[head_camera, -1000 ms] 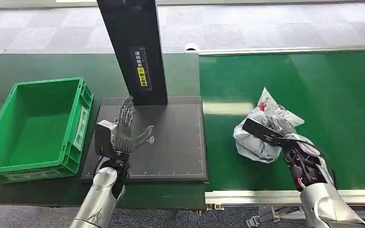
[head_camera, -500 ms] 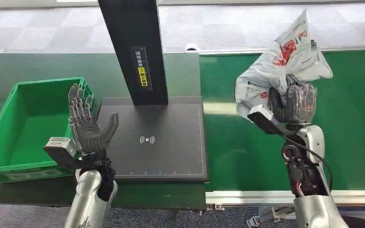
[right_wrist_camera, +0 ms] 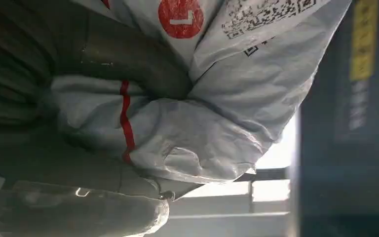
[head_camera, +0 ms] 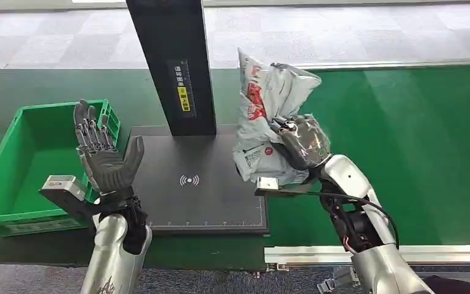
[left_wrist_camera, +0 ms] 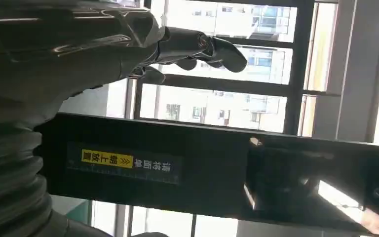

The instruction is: Moved the parcel from conveyor to table for the left to box.

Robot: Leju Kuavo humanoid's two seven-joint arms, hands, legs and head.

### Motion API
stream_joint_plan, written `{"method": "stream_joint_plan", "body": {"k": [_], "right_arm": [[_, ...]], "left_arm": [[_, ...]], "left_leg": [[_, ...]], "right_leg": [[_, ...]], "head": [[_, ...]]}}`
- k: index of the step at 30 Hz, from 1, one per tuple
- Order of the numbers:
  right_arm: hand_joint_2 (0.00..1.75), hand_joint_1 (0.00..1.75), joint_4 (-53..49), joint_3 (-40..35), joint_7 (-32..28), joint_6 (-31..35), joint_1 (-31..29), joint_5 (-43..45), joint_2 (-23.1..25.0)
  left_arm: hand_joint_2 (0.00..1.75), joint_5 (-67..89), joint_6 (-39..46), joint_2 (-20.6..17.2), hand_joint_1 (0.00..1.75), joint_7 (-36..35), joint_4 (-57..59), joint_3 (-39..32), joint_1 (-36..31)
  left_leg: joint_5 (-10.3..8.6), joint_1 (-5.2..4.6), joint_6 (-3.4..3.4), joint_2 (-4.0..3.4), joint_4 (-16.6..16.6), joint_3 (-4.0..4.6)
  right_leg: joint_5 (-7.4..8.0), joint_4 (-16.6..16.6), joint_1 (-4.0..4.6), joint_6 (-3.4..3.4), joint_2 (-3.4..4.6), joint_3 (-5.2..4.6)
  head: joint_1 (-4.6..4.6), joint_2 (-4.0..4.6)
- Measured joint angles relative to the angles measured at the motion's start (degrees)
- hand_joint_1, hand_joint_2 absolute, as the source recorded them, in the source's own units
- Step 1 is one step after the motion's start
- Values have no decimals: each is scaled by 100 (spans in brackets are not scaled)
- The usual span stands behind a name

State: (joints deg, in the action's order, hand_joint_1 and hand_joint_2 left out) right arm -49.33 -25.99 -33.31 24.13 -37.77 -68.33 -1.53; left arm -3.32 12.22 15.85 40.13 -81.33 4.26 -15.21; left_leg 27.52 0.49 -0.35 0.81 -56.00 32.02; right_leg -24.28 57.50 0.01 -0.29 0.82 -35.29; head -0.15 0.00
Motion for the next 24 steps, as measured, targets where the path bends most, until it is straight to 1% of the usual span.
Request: {"method": "stream_joint_plan", "body": {"k": [6,15,16,17,24], "right_arm": [[175,175,980,-809,-166,-382,-360,-162,347],[175,175,1980,-1573,-129,-839,-601,-140,879],[175,113,2052,-1626,-65,-861,-622,-142,936],[175,0,2128,-1678,11,-907,-652,-149,998],[175,0,2506,-1838,387,-1247,-849,137,1298]], "left_arm": [[175,-11,-66,13,0,-2,35,96,-88],[175,-20,-116,13,0,-2,214,267,-199],[175,-22,-122,15,0,-2,229,282,-204],[175,-22,-131,15,0,-2,243,288,-210],[175,-28,-166,13,0,-2,352,367,-236]], "left_leg": [[0,0,0,1,0,0],[0,0,0,-2,0,0],[0,0,0,-3,0,0],[0,0,0,-3,0,-1],[0,0,0,-5,0,-3]], "right_leg": [[0,0,0,0,0,-2],[0,0,1,0,0,-2],[0,0,0,0,0,-2],[0,0,0,0,1,-2],[0,0,1,0,1,-2]], "head": [[-2,0],[-2,0],[0,0],[-2,0],[0,0]]}}
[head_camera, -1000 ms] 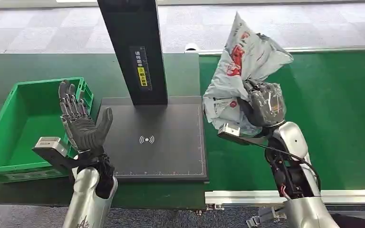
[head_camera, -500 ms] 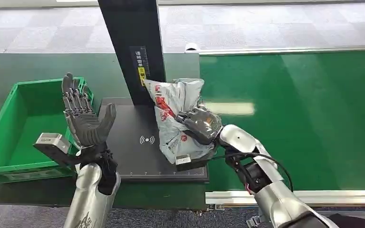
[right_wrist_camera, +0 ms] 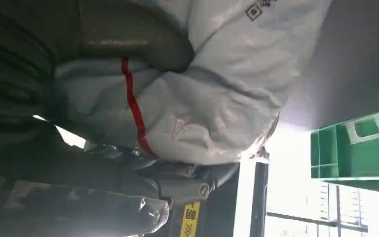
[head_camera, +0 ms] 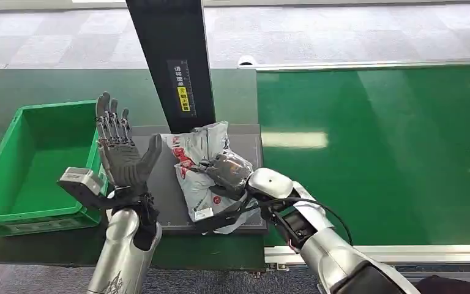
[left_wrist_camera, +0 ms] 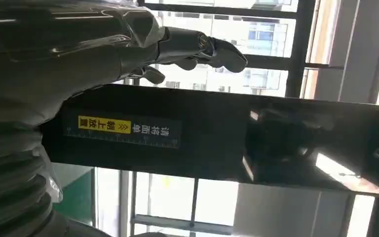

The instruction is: Moved the parcel from conveyor to table for the left to box.

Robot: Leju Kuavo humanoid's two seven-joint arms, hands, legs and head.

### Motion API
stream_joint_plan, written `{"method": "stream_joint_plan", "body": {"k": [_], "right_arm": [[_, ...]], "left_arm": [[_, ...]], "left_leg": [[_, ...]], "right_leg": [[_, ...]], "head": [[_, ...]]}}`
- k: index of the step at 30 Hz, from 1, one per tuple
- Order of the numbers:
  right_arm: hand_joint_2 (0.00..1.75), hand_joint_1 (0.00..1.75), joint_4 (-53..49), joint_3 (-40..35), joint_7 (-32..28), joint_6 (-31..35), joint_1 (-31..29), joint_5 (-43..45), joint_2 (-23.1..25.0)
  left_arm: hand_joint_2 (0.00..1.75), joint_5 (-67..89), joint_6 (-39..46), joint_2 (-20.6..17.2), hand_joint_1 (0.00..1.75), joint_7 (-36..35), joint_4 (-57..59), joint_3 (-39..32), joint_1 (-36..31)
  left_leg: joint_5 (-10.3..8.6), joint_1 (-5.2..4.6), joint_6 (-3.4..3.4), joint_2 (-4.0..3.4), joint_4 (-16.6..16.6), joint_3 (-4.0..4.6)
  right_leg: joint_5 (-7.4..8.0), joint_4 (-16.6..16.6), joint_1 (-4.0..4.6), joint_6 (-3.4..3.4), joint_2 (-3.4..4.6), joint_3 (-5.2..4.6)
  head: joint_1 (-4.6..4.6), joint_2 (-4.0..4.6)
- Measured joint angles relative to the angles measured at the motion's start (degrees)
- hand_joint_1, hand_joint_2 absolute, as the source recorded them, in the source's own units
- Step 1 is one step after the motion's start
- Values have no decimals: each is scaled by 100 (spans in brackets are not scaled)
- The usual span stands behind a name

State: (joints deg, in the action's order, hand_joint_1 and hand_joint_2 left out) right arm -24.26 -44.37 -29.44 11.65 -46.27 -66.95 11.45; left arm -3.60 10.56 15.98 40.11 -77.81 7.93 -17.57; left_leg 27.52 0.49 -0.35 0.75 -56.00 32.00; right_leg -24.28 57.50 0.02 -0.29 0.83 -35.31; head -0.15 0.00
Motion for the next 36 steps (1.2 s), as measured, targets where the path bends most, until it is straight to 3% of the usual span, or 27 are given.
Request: {"method": "stream_joint_plan", "body": {"k": [11,24,36], "right_arm": [[175,0,96,485,63,-477,-25,1332,112],[175,0,-308,1408,-164,172,369,2648,-195],[175,0,-2114,3229,-330,-248,1450,5555,-726]], "left_arm": [[175,-105,105,-2,0,2,83,50,4],[175,-138,85,0,0,0,232,289,64],[175,44,-359,164,0,-35,1579,903,-647]], "left_leg": [[0,0,0,1,0,0],[1,-3,1,3,-2,-2],[3,-6,2,18,-4,0]], "right_leg": [[0,0,0,0,0,0],[0,-1,-2,0,-1,0],[0,-2,-6,2,-3,0]], "head": [[0,2],[-2,0],[-2,0]]}}
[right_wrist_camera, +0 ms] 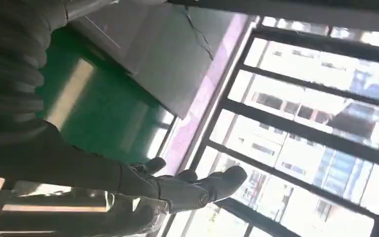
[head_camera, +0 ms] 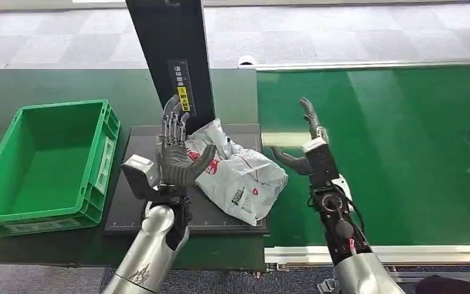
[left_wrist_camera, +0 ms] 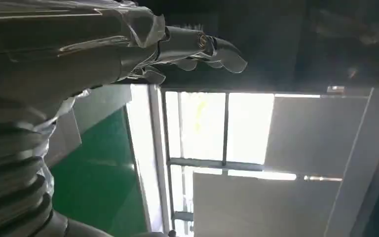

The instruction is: Moved the parcel from conveyor to table for the left to box.

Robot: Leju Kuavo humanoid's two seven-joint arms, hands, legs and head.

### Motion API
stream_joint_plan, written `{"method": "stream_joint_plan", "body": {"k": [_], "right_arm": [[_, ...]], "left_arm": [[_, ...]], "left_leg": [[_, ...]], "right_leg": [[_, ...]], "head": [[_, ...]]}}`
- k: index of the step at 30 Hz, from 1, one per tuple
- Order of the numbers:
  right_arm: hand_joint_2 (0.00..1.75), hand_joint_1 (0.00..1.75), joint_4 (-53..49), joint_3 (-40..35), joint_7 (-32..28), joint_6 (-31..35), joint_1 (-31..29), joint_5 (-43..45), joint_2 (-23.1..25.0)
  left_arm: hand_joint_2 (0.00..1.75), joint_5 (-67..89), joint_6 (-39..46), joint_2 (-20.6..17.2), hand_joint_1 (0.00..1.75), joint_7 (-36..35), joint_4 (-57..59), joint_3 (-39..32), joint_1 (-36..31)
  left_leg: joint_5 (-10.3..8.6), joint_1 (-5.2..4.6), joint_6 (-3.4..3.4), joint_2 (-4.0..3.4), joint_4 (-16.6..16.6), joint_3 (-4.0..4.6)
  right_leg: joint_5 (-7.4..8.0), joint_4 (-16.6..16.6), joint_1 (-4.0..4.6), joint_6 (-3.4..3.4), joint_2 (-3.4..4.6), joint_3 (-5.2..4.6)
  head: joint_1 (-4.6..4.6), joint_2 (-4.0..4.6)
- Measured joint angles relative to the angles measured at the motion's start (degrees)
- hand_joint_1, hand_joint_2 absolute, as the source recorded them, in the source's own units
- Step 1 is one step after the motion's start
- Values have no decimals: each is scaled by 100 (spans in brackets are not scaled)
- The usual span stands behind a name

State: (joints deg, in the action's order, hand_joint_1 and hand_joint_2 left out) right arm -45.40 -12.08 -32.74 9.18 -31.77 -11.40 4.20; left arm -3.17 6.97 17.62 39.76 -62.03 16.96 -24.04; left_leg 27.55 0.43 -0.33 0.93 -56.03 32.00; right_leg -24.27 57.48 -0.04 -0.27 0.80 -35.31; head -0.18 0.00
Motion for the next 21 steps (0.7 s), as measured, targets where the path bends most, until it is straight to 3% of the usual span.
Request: {"method": "stream_joint_plan", "body": {"k": [7,13,18,19,21], "right_arm": [[175,0,-1228,861,199,-179,574,708,-26],[175,0,-1278,972,468,-415,535,1670,29],[175,0,-1179,937,590,-424,375,1951,138],[0,0,-1160,922,619,-386,341,1947,151],[0,0,-1081,867,750,-264,248,1870,173]], "left_arm": [[175,83,-155,33,0,-15,515,218,-175],[175,-20,-54,-123,0,-74,623,175,-199],[175,-26,46,-247,0,-140,699,83,-204],[175,-11,61,-267,0,-164,708,76,-203],[175,72,182,-302,0,-236,732,63,-202]], "left_leg": [[3,0,2,-13,2,0],[0,2,1,-13,3,0],[-2,2,0,-13,3,1],[-2,2,0,-13,3,2],[-2,1,0,-13,3,3]], "right_leg": [[0,0,0,0,5,0],[1,1,1,-1,5,2],[1,2,2,-1,3,1],[1,2,2,-1,3,1],[1,2,1,-1,3,1]], "head": [[-2,0],[-2,0],[-2,0],[0,0],[0,0]]}}
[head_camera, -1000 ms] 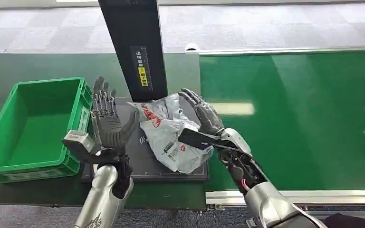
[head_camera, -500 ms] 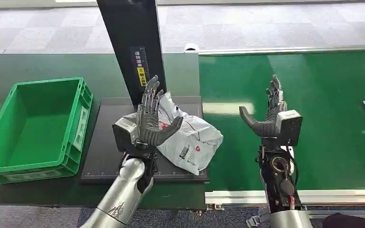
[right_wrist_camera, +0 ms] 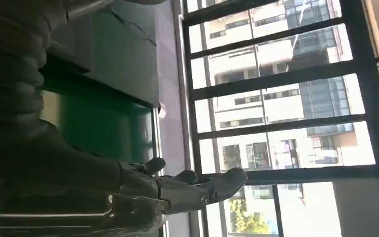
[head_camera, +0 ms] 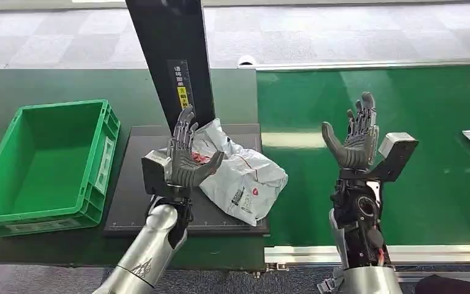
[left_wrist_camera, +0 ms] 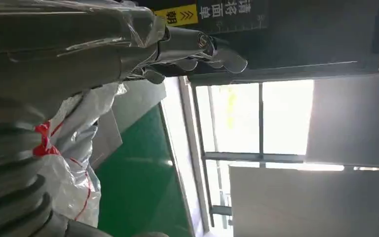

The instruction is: Moved the parcel from conveyor to table for the left to box.

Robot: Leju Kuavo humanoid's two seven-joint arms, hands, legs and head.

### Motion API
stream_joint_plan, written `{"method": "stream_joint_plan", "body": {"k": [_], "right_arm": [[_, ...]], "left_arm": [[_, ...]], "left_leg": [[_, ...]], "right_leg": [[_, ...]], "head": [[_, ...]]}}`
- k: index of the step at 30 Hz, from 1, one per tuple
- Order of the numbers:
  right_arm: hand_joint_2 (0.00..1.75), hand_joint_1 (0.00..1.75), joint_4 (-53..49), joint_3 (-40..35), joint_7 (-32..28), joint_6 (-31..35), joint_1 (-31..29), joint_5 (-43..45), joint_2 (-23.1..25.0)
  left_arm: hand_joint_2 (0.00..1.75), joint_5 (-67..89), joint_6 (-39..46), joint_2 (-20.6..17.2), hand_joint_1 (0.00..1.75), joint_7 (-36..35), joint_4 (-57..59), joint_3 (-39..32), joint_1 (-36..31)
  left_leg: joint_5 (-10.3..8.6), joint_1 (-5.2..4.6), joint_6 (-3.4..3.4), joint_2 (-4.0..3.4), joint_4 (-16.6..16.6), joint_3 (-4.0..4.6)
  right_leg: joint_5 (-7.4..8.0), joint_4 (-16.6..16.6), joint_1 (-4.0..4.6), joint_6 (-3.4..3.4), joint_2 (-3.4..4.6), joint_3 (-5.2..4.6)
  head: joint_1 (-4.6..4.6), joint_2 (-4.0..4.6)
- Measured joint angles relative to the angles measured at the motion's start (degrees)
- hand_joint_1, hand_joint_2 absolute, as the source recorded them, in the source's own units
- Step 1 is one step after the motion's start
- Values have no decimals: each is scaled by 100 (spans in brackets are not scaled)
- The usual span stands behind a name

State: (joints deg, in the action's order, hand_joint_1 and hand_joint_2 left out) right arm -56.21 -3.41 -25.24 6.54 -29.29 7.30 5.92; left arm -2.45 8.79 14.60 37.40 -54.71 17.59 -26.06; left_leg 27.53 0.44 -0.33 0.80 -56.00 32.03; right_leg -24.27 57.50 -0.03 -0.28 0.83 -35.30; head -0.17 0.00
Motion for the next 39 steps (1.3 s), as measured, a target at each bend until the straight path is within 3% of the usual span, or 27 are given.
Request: {"method": "stream_joint_plan", "body": {"k": [10,15,16,24,34,35,39], "right_arm": [[0,0,693,-229,559,280,-393,-352,17],[0,0,970,-347,815,227,-505,-481,20],[175,0,1003,-372,850,227,-514,-551,20],[175,0,1305,-691,1174,513,-676,-1563,26],[175,0,1442,-691,1316,325,-777,-2044,33],[175,0,1451,-686,1324,321,-776,-2087,33],[175,0,1458,-629,1327,308,-774,-2183,33]], "left_arm": [[175,538,448,-109,0,-424,72,-96,26],[175,1552,839,-162,0,-1034,230,13,6],[175,1677,912,-166,0,-1104,269,42,3],[175,3279,1215,-203,0,-2125,717,341,-162],[175,4501,-363,-135,3,-2994,1351,461,-331],[175,4544,-417,-118,129,-3020,1418,461,-364],[175,4658,-557,-81,173,-3025,1585,446,-452]], "left_leg": [[0,0,0,3,0,1],[0,0,0,3,0,0],[0,0,0,3,0,0],[0,0,0,3,-1,0],[0,0,0,3,-1,-2],[0,0,1,4,-1,-2],[0,-1,1,9,-1,-5]], "right_leg": [[0,0,0,0,-2,0],[0,0,0,0,-2,0],[0,0,0,0,-2,0],[0,0,0,0,-2,0],[0,0,0,0,-2,0],[0,0,0,0,-3,1],[0,0,-1,0,-3,6]], "head": [[0,0],[-2,0],[0,0],[0,0],[0,0],[0,0],[0,0]]}}
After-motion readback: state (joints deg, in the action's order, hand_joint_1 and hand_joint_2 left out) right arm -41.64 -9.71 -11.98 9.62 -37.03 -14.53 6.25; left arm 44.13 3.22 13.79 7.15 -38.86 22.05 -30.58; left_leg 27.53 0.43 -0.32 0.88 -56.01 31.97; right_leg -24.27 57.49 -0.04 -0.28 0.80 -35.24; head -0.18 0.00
